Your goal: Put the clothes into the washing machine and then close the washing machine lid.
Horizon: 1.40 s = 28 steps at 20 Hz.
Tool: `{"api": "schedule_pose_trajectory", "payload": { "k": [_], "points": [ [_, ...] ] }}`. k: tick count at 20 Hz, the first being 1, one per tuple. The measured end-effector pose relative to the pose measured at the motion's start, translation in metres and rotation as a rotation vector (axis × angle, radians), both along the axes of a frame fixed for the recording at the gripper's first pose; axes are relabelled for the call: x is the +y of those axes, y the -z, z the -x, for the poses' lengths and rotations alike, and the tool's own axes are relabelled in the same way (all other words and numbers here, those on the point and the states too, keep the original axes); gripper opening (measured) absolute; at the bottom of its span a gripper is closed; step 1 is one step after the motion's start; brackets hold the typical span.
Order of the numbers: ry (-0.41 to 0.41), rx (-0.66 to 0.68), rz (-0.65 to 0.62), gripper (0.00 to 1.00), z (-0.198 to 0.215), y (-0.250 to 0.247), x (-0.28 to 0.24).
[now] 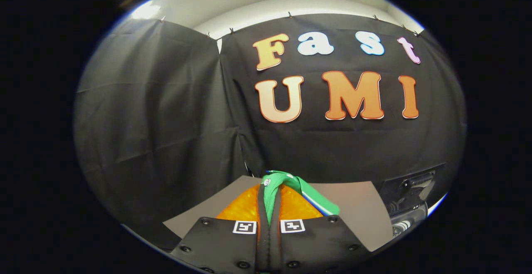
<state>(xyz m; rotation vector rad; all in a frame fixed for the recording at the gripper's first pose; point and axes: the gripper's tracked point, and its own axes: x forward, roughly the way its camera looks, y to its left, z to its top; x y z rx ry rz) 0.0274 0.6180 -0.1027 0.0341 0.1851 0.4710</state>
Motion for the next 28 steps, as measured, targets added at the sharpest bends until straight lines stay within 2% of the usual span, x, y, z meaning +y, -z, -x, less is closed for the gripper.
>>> {"api": "schedule_pose_trajectory", "payload": {
  "k": [4,14,18,24,28],
  "points": [
    [0.023,-0.059,-0.030,0.08,0.000,-0.040,-0.035],
    [0.153,-0.173,-0.059,0.08,-0.016,-0.106,-0.166],
    [0.215,-0.195,-0.059,0.08,-0.026,-0.110,-0.232],
    [0.296,-0.171,-0.045,0.07,-0.048,-0.091,-0.324],
    [0.310,-0.129,-0.008,0.07,-0.059,-0.069,-0.376]
  ]
}}
